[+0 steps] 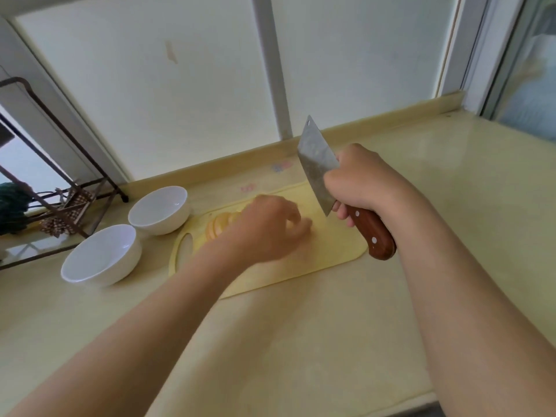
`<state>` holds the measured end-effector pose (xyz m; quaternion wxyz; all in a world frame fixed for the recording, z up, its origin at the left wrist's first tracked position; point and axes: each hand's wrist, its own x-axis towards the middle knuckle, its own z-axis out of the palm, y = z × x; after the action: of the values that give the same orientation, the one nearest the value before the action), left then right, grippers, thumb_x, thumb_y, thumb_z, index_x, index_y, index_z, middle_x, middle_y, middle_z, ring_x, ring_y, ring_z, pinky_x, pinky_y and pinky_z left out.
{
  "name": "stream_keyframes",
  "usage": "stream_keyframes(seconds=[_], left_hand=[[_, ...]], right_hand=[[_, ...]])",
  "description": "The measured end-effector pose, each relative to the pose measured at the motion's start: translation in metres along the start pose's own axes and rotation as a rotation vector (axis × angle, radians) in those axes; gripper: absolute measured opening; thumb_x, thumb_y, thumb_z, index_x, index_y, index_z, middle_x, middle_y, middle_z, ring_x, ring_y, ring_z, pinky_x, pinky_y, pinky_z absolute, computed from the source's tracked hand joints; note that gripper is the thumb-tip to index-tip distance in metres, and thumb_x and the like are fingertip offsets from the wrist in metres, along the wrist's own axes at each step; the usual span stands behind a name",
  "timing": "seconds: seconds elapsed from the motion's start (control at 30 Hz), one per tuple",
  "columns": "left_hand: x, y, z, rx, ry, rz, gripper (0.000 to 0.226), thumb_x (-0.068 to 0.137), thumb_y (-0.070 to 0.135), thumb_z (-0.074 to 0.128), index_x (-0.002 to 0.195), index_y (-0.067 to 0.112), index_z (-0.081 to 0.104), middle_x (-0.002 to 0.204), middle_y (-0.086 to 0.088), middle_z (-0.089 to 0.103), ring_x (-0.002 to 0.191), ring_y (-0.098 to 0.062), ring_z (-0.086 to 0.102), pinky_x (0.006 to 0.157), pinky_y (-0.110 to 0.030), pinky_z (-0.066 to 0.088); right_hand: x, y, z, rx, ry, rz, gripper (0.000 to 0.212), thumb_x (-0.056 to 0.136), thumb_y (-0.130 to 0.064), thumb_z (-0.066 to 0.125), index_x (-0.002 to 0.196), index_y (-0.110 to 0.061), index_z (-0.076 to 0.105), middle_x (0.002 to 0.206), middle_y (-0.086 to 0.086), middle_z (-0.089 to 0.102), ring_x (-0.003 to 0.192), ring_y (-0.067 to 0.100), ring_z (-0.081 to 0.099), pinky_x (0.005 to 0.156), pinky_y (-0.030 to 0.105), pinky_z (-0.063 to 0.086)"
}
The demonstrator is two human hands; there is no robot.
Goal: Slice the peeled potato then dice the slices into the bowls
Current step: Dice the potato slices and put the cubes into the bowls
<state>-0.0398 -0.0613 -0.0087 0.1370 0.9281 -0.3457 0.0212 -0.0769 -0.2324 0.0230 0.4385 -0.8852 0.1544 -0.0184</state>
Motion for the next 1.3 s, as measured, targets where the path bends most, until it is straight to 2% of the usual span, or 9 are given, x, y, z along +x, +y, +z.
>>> stream_keyframes(seconds=[0.1, 0.2, 0.43, 0.63, 0.77, 0.9, 1.07, 1.17, 1.3], left_hand=[[0.020, -0.014, -0.020, 0.029, -0.003, -0.101, 0.020, 0.094, 0.027, 0.056, 0.106, 0.020, 0.070, 0.105, 0.002, 0.067, 0.095, -0.017, 0.062, 0.084, -0.030, 0.049], [0.042, -0.028, -0.017, 0.190, -0.162, -0.123, 0.034, 0.095, 0.028, 0.054, 0.128, 0.026, 0.060, 0.124, 0.001, 0.058, 0.110, -0.020, 0.057, 0.089, -0.030, 0.045], [0.060, -0.028, 0.001, 0.369, -0.237, -0.001, 0.025, 0.094, 0.027, 0.050, 0.076, 0.015, 0.062, 0.074, -0.003, 0.056, 0.077, -0.027, 0.059, 0.062, -0.036, 0.047], [0.062, -0.028, 0.009, 0.470, -0.197, 0.085, 0.023, 0.094, 0.023, 0.044, 0.072, 0.019, 0.044, 0.075, -0.001, 0.049, 0.072, -0.026, 0.055, 0.060, -0.037, 0.046], [0.062, -0.026, 0.008, 0.472, -0.190, 0.092, 0.012, 0.094, 0.023, 0.042, 0.096, 0.018, 0.054, 0.080, -0.002, 0.053, 0.076, -0.027, 0.056, 0.065, -0.041, 0.052], [0.061, -0.027, 0.005, 0.311, -0.177, 0.010, 0.037, 0.096, 0.021, 0.040, 0.129, 0.034, 0.051, 0.095, 0.000, 0.056, 0.084, -0.025, 0.056, 0.067, -0.036, 0.048], [0.060, -0.026, 0.001, 0.111, -0.102, -0.072, 0.037, 0.094, 0.014, 0.042, 0.120, 0.028, 0.064, 0.100, 0.000, 0.059, 0.081, -0.019, 0.056, 0.064, -0.027, 0.041], [0.061, -0.017, -0.007, -0.131, -0.004, -0.182, 0.032, 0.091, 0.010, 0.046, 0.110, 0.023, 0.068, 0.097, 0.003, 0.066, 0.074, -0.015, 0.061, 0.061, -0.027, 0.049], [0.059, -0.011, -0.005, -0.489, 0.034, -0.295, 0.019, 0.086, 0.012, 0.056, 0.094, 0.023, 0.069, 0.084, 0.004, 0.074, 0.077, -0.013, 0.072, 0.084, -0.043, 0.058]], right_hand=[[-0.001, -0.001, -0.001, 0.002, 0.004, -0.011, 0.049, 0.080, -0.004, 0.041, 0.127, -0.007, 0.056, 0.064, 0.018, 0.073, 0.059, 0.036, 0.075, 0.058, 0.056, 0.064], [-0.004, -0.002, -0.003, -0.005, 0.012, -0.007, 0.051, 0.081, -0.004, 0.041, 0.132, -0.005, 0.051, 0.068, 0.020, 0.073, 0.061, 0.038, 0.075, 0.060, 0.056, 0.064], [-0.006, -0.003, -0.006, -0.013, 0.015, -0.006, 0.053, 0.081, -0.001, 0.042, 0.133, -0.001, 0.051, 0.066, 0.021, 0.073, 0.059, 0.040, 0.074, 0.060, 0.054, 0.064], [-0.008, -0.002, -0.007, -0.013, 0.031, -0.014, 0.044, 0.080, -0.002, 0.040, 0.122, -0.003, 0.053, 0.070, 0.022, 0.073, 0.066, 0.040, 0.076, 0.061, 0.055, 0.064], [-0.008, -0.002, -0.007, -0.025, 0.038, -0.017, 0.029, 0.080, -0.003, 0.040, 0.105, -0.004, 0.055, 0.067, 0.021, 0.072, 0.063, 0.039, 0.075, 0.059, 0.053, 0.064], [-0.007, -0.002, -0.005, -0.034, 0.034, -0.019, 0.026, 0.082, -0.003, 0.041, 0.105, -0.005, 0.053, 0.067, 0.021, 0.072, 0.061, 0.038, 0.075, 0.060, 0.053, 0.065], [-0.006, -0.001, -0.005, -0.034, 0.039, -0.022, 0.026, 0.082, -0.003, 0.041, 0.104, -0.005, 0.054, 0.068, 0.020, 0.072, 0.063, 0.038, 0.076, 0.059, 0.052, 0.065], [-0.007, -0.001, -0.006, -0.027, 0.044, -0.017, 0.024, 0.083, -0.003, 0.041, 0.103, -0.006, 0.055, 0.067, 0.020, 0.071, 0.048, 0.030, 0.068, 0.054, 0.043, 0.064], [-0.007, -0.001, -0.012, -0.033, 0.055, 0.000, 0.024, 0.082, -0.004, 0.041, 0.101, -0.005, 0.055, 0.065, 0.019, 0.071, 0.042, 0.027, 0.065, 0.049, 0.034, 0.059]])
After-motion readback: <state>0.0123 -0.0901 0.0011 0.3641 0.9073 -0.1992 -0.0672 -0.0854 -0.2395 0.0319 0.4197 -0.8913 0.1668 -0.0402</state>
